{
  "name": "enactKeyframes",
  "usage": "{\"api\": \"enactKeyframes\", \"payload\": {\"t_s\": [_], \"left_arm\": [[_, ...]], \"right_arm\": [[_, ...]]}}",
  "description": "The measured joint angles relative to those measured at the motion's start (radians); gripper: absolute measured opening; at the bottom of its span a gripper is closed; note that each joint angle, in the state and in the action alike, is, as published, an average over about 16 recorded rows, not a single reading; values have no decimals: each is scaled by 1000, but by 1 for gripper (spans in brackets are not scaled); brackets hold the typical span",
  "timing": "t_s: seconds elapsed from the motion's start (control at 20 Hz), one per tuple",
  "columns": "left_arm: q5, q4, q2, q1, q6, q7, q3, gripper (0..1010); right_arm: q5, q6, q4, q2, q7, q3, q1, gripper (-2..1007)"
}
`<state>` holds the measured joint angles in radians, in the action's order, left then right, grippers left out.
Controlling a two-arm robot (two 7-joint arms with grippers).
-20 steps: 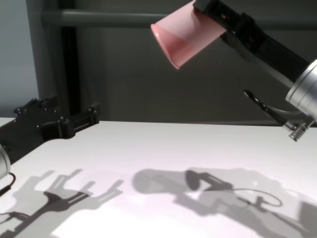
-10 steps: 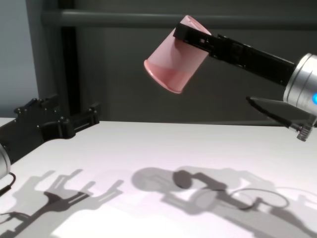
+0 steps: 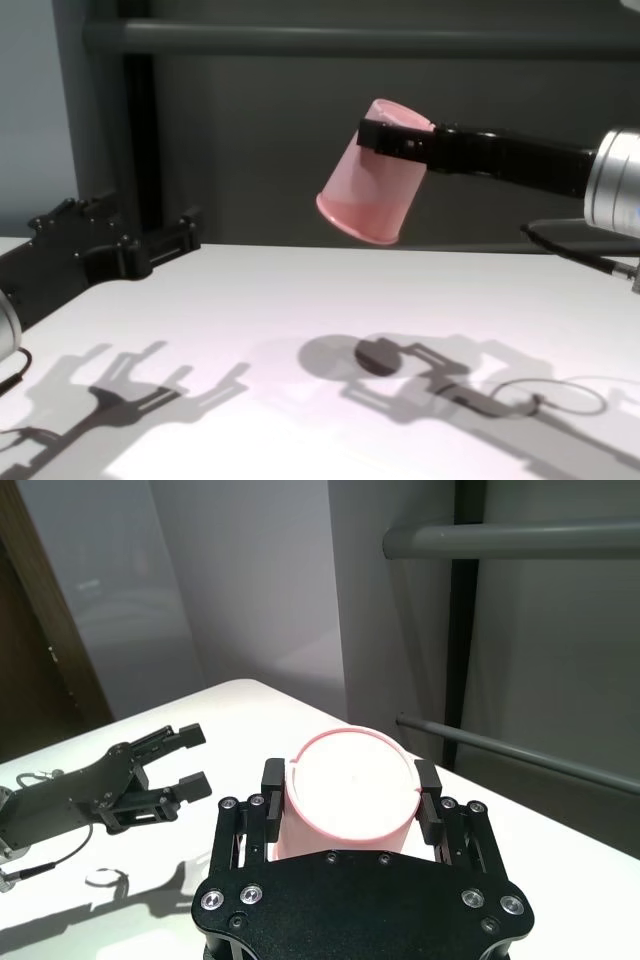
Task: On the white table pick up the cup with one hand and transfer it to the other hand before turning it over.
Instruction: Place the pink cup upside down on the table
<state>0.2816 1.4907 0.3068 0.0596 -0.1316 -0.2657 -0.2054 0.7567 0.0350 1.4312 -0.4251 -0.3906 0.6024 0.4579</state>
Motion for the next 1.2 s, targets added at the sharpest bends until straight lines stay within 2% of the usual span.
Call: {"api": "enactKeyframes", "payload": {"t_s": [0.2,0.45,1.2], "left_arm": [[0,0,0,0,0,0,0,1001],[0,0,0,0,0,0,0,1001],[0,0,0,0,0,0,0,1001]], "right_arm": [[-31,45,-4,-7,15,12,11,749],[-63,81,-22,-3,17,27,23,748],[-175,120,-118,45,-1,87,68,748]]}}
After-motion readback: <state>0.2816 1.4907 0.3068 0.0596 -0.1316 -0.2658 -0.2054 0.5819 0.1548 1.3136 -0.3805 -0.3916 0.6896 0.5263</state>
